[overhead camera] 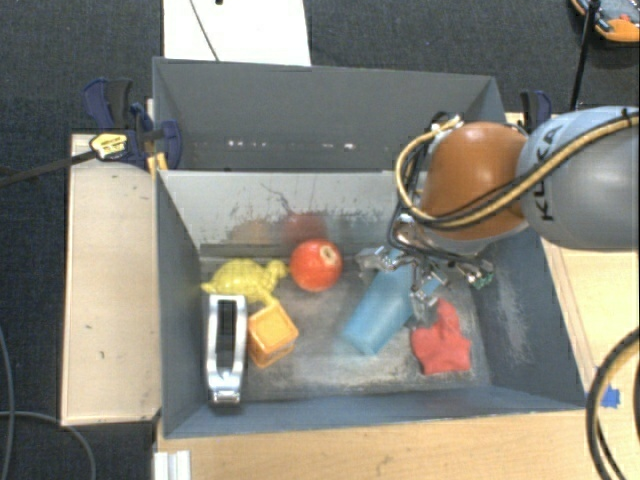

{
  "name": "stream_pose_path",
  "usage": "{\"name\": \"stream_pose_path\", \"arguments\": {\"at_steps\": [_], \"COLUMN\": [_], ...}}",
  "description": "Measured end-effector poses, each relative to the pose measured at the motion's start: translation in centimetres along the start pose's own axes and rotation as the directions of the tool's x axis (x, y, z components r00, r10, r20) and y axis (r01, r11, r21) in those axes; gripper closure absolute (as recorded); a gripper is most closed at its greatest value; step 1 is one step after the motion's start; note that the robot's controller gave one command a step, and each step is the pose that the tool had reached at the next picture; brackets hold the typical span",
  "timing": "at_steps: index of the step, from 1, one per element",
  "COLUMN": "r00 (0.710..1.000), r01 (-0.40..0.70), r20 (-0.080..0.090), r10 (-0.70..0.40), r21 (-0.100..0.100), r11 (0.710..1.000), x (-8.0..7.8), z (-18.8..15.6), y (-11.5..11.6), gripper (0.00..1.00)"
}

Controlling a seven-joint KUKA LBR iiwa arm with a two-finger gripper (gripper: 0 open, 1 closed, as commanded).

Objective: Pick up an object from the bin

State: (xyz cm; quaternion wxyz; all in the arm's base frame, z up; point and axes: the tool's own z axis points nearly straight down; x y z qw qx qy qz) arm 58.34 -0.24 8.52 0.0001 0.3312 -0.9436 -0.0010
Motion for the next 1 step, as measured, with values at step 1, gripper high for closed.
{"name": "stream_pose_path", "arguments": {"at_steps": [1], "r00": [1.000], "r01": [0.000], "r20": [-0.004], "r10": [0.000], "r21": [-0.003], "r11": [1.000], "x": [0.10], "z": [-1.64], "y": [0.10], "gripper": [1.00]}}
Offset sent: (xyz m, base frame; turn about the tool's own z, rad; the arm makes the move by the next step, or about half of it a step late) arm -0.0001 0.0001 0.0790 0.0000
